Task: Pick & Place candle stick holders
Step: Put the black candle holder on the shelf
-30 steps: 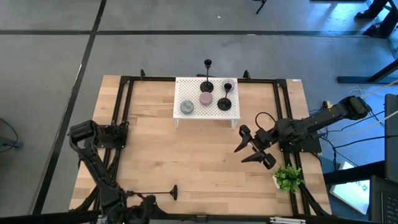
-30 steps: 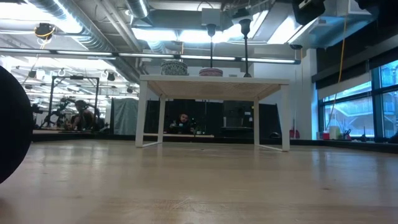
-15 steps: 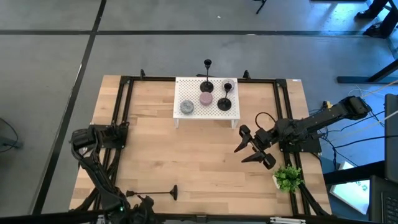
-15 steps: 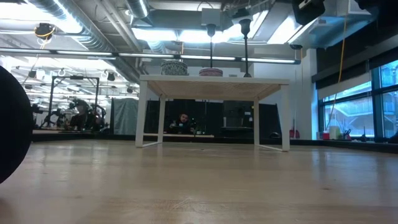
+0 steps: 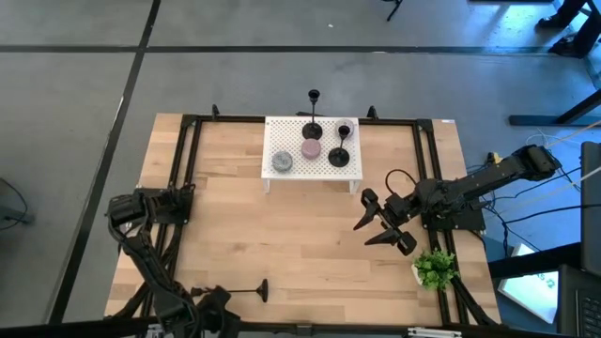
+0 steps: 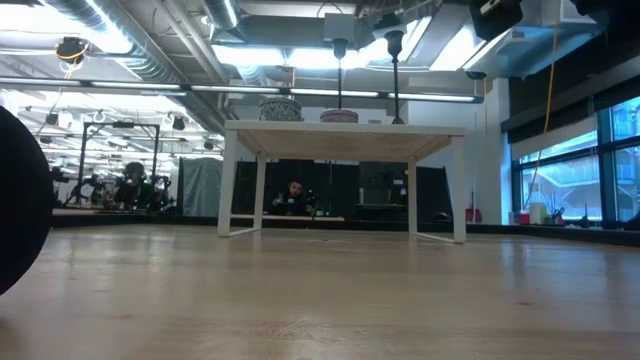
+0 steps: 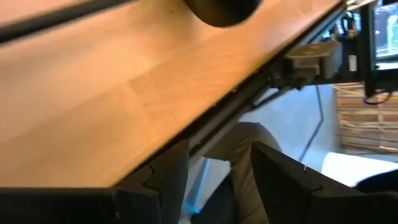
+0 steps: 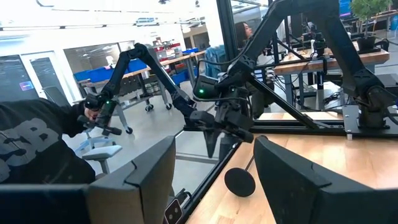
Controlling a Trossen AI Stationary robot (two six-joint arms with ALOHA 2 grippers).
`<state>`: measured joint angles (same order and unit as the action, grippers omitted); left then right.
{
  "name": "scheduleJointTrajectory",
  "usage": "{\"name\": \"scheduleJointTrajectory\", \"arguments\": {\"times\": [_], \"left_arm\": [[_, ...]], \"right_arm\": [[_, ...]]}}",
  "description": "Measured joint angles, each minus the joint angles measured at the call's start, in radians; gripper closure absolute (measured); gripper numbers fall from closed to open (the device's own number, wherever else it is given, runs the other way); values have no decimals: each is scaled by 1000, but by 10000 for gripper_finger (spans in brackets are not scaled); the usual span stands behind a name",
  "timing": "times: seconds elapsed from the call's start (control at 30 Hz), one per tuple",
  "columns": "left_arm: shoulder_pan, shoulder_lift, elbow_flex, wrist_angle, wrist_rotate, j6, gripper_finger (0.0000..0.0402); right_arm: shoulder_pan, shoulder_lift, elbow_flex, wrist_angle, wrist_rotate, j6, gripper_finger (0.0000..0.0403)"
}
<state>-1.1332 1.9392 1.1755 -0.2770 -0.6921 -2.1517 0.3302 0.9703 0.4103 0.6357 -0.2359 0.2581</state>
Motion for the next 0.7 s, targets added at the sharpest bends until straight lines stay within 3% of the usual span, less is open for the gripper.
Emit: {"name": "scheduleJointTrajectory", "arguments": {"times": [0.1, 0.3, 0.6, 0.7], "left_arm": [[11, 0, 0, -12, 27, 20, 241], [51, 1, 50, -65, 163, 266, 267], [67, 1, 239, -352, 262, 625, 318], [57, 0, 274, -444, 270, 676, 333]], "right_arm": [[0, 0, 0, 0, 0, 0, 183], [0, 0, 0, -2, 0, 0, 183], [0, 0, 0, -3, 0, 0, 183], [0, 0, 0, -3, 0, 0, 183]]}}
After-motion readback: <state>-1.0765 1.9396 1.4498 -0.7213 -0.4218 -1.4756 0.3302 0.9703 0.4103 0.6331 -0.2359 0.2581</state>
